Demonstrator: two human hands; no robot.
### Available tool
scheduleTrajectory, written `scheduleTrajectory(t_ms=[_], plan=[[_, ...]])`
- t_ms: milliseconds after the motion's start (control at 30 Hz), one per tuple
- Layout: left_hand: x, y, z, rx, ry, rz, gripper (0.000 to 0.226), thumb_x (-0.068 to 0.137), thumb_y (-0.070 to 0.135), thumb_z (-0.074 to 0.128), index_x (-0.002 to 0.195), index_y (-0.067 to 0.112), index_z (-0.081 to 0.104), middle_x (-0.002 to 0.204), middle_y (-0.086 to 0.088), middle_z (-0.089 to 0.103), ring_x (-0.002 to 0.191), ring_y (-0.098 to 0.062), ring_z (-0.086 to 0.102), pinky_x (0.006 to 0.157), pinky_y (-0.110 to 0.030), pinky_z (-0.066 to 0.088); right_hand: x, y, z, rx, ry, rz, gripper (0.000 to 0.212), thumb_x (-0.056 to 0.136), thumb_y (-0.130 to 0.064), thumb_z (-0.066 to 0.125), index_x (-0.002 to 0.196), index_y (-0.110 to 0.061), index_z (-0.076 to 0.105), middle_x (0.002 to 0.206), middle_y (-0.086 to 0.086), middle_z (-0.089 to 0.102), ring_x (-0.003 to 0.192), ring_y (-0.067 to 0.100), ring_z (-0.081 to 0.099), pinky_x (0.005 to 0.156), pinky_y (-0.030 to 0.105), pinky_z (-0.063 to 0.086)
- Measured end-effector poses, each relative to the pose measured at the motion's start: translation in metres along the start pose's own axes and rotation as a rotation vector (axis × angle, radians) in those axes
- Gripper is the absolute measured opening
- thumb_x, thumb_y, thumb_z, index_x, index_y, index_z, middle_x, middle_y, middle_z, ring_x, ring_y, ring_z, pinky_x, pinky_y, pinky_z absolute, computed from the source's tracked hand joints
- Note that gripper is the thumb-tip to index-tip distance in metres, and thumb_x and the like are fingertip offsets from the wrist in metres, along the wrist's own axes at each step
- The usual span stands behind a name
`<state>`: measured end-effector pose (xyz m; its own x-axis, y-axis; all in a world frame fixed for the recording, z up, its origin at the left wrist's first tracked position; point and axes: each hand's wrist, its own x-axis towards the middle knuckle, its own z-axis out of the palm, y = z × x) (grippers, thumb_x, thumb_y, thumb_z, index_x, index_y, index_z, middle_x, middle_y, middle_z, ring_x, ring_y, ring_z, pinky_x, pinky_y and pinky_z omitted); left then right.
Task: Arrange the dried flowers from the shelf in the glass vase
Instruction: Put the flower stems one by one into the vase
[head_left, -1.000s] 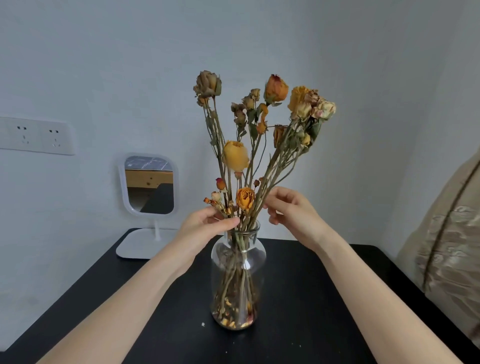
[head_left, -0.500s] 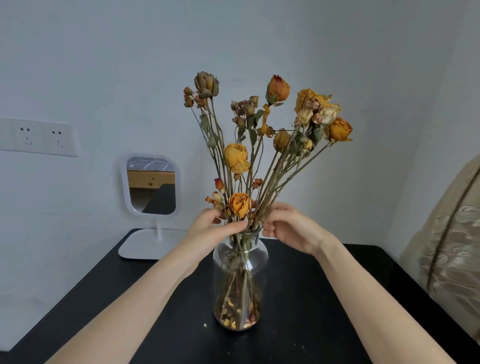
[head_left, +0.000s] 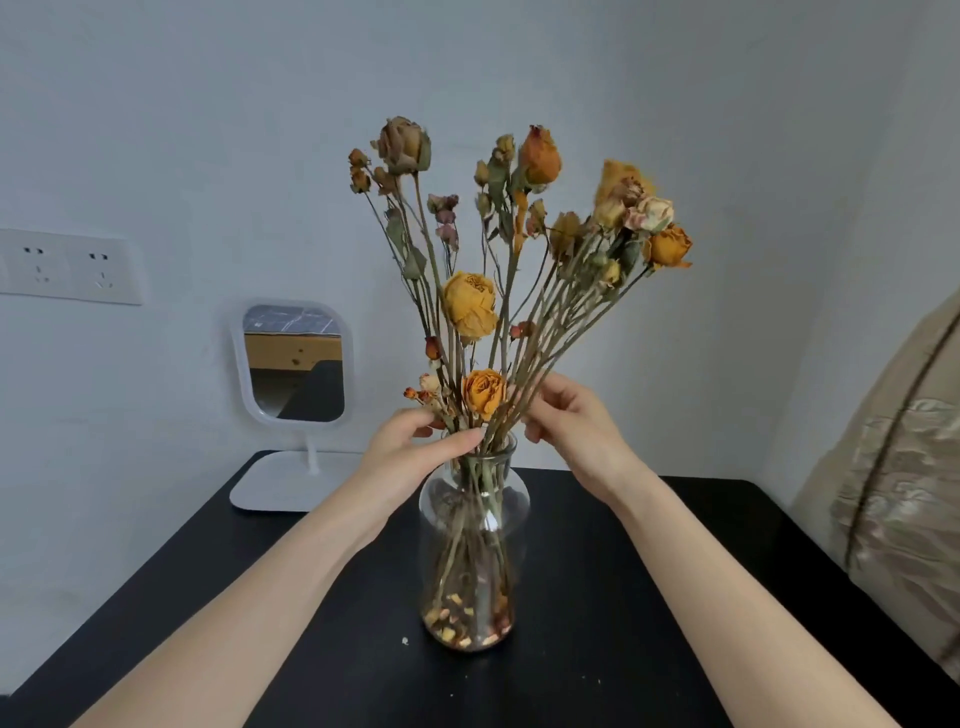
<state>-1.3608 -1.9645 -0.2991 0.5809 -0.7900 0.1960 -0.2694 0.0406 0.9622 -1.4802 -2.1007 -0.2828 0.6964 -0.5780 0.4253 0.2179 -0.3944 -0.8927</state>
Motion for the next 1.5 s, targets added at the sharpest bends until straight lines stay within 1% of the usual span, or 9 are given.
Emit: scheduleTrajectory(t_ms=[167,300,467,567,667,867,1100,1267,1500], plan=[[-0.003,-0.006,-0.001,0.021,-0.002,0.042,0.057,0.069,0.041,0.073,0.121,0.023,0.056,0.121,0.007,0.059,0.118,-0.012,0.049,0.101,-0.031,0.036,-0.009,0.011,-0.004,0.064,-0.049,0.066,0.02,0.091,-0.002,0.055,0.1,-0.014,0.067,0.066,0.002,0.056,0.054,0.008,0.046,0.056,0.018,0.044],[-0.008,-0.02,-0.008,0.008,-0.061,0.028,0.086,0.052,0.049,0.074,0.13,0.027,0.045,0.126,0.008,0.055,0.118,-0.01,0.05,0.095,-0.027,0.04,-0.023,0.021,-0.011,0.007,-0.09,0.154,0.03,0.091,0.0,0.049,0.112,-0.018,0.061,0.088,0.006,0.058,0.077,0.011,0.055,0.068,0.02,0.047],[-0.015,-0.047,-0.005,0.031,-0.214,-0.047,0.088,0.055,0.051,0.078,0.132,0.033,0.042,0.133,0.014,0.05,0.124,-0.008,0.044,0.106,-0.033,0.034,-0.045,0.021,0.0,-0.112,-0.268,0.191,0.034,0.075,-0.03,0.058,0.109,-0.031,0.061,0.103,-0.017,0.065,0.098,-0.003,0.058,0.081,0.009,0.044],[-0.02,-0.059,-0.001,-0.054,-0.246,-0.073,0.095,0.053,0.046,0.083,0.135,0.037,0.036,0.131,0.016,0.051,0.121,-0.005,0.047,0.099,-0.026,0.038,-0.046,0.023,0.009,-0.22,-0.236,0.2,0.046,0.078,-0.04,0.066,0.12,-0.024,0.056,0.12,-0.007,0.06,0.111,0.007,0.054,0.094,0.022,0.044],[-0.026,-0.069,0.003,-0.085,-0.284,-0.057,0.1,0.052,0.038,0.084,0.136,0.041,0.029,0.13,0.02,0.048,0.119,0.002,0.048,0.09,-0.017,0.043,-0.044,0.025,0.018,-0.239,-0.192,0.197,0.046,0.081,-0.036,0.07,0.122,-0.024,0.054,0.122,-0.009,0.059,0.111,0.004,0.053,0.088,0.015,0.041],[-0.034,-0.095,0.017,-0.033,-0.27,-0.075,0.111,0.054,0.025,0.085,0.14,0.037,0.016,0.135,0.017,0.041,0.125,-0.003,0.042,0.099,-0.022,0.039,-0.041,0.034,0.035,-0.135,-0.111,0.191,0.036,0.075,-0.037,0.075,0.104,-0.041,0.054,0.106,-0.024,0.059,0.101,-0.006,0.053,0.074,0.008,0.038],[-0.005,-0.102,0.018,-0.031,-0.225,-0.078,0.101,0.045,0.033,0.089,0.128,0.036,0.032,0.125,0.014,0.053,0.118,-0.005,0.05,0.097,-0.026,0.044,-0.019,0.041,0.027,-0.098,-0.078,0.145,0.037,0.073,-0.038,0.076,0.104,-0.042,0.057,0.107,-0.022,0.062,0.102,-0.006,0.055,0.081,0.014,0.042],[0.045,-0.085,0.02,-0.049,-0.251,-0.075,0.1,0.048,0.031,0.089,0.129,0.037,0.032,0.125,0.014,0.053,0.119,-0.007,0.049,0.104,-0.036,0.04,0.023,0.033,0.014,-0.107,-0.028,0.094,0.043,0.075,-0.033,0.076,0.115,-0.028,0.06,0.115,-0.008,0.063,0.111,0.012,0.055,0.1,0.038,0.044],[0.104,-0.086,0.032,-0.058,-0.275,-0.114,0.112,0.05,0.029,0.09,0.139,0.034,0.023,0.134,0.009,0.047,0.124,-0.012,0.044,0.11,-0.045,0.032,0.07,0.051,-0.004,-0.08,-0.001,0.131,0.046,0.075,-0.028,0.077,0.118,-0.022,0.061,0.114,-0.003,0.065,0.107,0.013,0.059,0.098,0.036,0.047]])
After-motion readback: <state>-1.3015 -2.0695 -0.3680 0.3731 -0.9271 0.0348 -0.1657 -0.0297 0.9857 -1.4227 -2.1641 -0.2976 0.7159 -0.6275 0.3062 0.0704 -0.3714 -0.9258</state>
